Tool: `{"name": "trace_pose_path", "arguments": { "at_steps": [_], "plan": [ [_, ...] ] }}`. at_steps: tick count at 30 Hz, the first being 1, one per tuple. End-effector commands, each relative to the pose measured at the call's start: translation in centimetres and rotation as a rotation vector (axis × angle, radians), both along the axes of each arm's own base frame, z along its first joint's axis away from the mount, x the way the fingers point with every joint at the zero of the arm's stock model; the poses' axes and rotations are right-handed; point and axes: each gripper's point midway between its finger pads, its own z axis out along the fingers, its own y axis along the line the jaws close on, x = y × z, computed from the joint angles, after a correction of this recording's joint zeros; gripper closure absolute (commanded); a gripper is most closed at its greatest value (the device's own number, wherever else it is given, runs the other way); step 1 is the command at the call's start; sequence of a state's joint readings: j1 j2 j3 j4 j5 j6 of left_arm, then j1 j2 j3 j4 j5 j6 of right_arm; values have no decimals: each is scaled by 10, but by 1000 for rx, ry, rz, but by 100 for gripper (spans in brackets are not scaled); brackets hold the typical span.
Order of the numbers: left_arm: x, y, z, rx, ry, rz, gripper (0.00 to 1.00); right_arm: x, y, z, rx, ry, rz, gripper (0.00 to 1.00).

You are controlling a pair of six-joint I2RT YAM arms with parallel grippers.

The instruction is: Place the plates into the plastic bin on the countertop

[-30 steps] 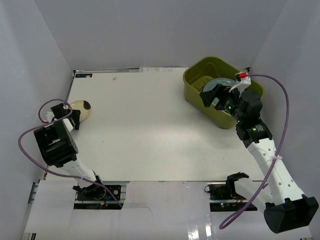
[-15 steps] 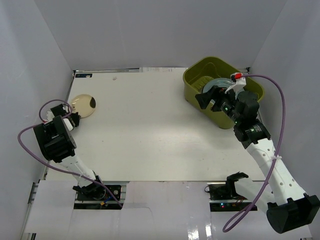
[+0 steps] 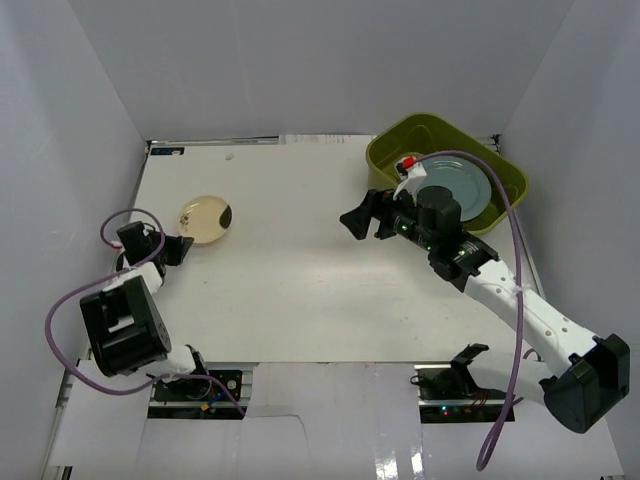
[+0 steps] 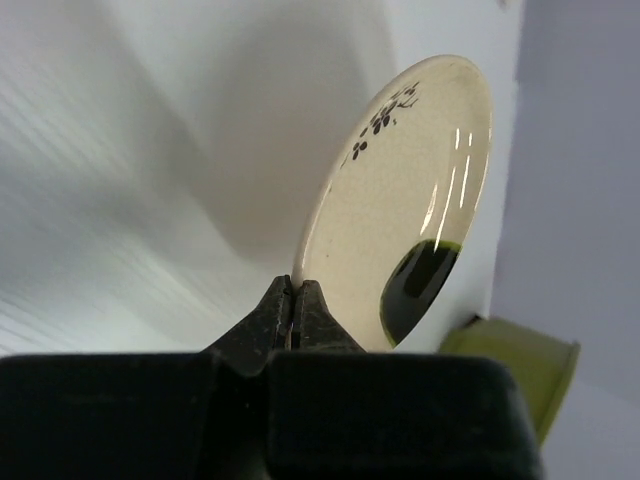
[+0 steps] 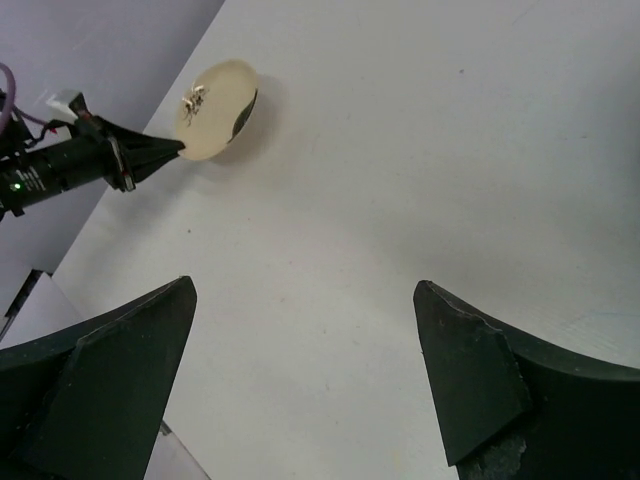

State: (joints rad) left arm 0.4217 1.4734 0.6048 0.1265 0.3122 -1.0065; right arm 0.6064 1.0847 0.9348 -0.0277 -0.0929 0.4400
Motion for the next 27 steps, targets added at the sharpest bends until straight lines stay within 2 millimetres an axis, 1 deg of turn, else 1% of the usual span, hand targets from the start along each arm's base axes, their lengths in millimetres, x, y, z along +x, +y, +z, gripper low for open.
{"name": "trace_pose_path", "arguments": {
  "at_steps": [1,2,3,4,5,6,7,8,10,11,12,13,14,15,16,18,19,20,21,24,27],
  "plan": [
    [-3,-39,50,-13,-164,-152,100,0,21,27,56,-65,20,5],
    [-7,-54,68,-9,-220,-206,100,0,24,24,56,-56,23,6],
    [-12,-63,74,-9,-240,-238,100,3,30,19,46,-38,29,7],
    [-19,-72,75,-16,-252,-265,100,2,34,17,40,-31,38,9],
    [-26,-88,91,-18,-303,-322,100,5,38,8,23,-13,38,9],
    [-31,-96,96,-15,-324,-356,100,6,40,6,22,-6,36,10],
    [-38,-110,97,-25,-333,-407,100,7,43,3,17,3,40,10],
    [-46,-122,106,-36,-365,-466,100,9,47,-5,9,20,42,10],
    [-58,-140,108,-57,-377,-542,100,11,53,-6,13,31,53,10],
    [-65,-149,116,-66,-405,-589,100,13,56,-10,8,41,59,10],
    [-70,-155,118,-72,-414,-614,100,12,61,-7,24,40,76,10],
    [-75,-163,118,-81,-413,-649,100,12,63,-7,27,45,86,10],
    [-81,-170,120,-94,-421,-686,100,14,68,-14,19,63,97,10],
    [-86,-175,123,-101,-426,-711,100,12,73,-13,24,70,117,10],
    [-89,-181,126,-104,-435,-739,100,12,76,-20,17,85,125,10],
    [-95,-187,131,-102,-447,-771,100,11,81,-22,20,95,140,7],
    [-97,-191,133,-94,-453,-791,100,11,84,-27,17,106,148,7],
    [-97,-193,137,-85,-461,-801,100,8,87,-26,23,111,168,5],
    [-98,-195,136,-78,-453,-804,100,7,90,-28,25,119,182,4],
    [-97,-196,138,-48,-452,-809,100,3,96,-24,30,112,201,4],
    [-93,-196,139,-18,-459,-800,100,1,93,-16,44,88,195,2]
  ]
}}
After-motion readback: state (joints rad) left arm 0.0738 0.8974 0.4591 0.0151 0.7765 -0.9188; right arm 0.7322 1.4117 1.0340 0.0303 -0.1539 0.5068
